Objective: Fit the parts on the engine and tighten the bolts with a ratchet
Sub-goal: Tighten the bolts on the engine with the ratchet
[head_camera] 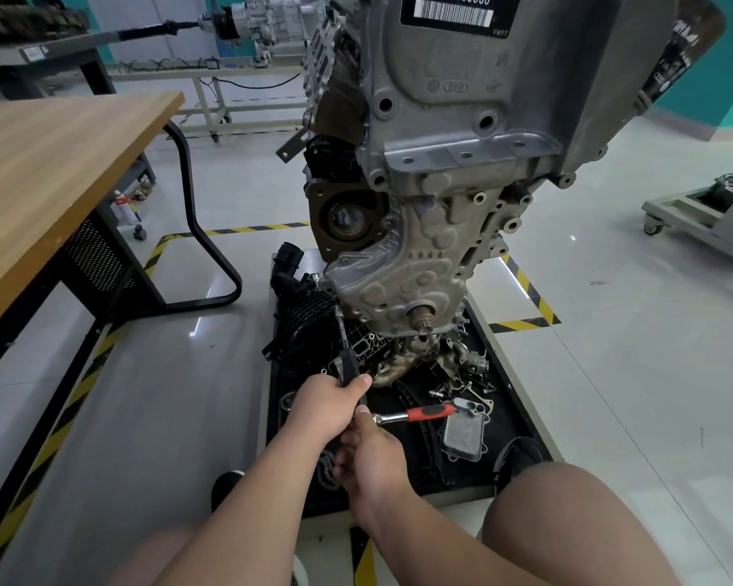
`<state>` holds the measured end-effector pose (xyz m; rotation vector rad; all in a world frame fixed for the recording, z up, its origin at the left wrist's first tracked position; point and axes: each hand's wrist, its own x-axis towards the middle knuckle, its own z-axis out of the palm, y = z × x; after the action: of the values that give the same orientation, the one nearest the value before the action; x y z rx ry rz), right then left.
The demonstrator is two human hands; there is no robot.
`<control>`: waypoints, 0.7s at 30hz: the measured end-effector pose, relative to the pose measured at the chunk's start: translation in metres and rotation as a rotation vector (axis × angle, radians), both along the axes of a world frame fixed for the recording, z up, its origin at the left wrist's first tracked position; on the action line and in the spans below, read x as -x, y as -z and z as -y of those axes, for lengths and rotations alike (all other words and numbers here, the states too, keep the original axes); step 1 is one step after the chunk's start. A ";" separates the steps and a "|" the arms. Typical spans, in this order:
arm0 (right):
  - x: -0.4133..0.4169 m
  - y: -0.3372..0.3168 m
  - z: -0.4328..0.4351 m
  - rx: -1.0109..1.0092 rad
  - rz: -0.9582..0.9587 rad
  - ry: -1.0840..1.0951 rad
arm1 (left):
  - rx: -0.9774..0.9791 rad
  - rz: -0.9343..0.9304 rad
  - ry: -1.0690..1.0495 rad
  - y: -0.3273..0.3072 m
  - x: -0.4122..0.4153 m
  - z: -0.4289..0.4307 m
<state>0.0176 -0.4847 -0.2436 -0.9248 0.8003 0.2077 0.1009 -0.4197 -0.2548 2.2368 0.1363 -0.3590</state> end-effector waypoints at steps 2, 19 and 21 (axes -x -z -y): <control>0.001 -0.001 0.000 0.046 0.024 -0.017 | 0.029 -0.010 0.003 -0.001 0.001 0.000; 0.003 0.002 0.000 0.256 0.075 0.006 | 0.018 0.018 -0.012 -0.007 -0.001 0.001; 0.002 0.003 0.000 0.222 0.066 0.001 | 0.021 0.024 -0.014 -0.009 0.000 0.001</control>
<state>0.0159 -0.4846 -0.2467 -1.1339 0.7731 0.0877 0.1013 -0.4203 -0.2463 2.2178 0.1352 -0.3246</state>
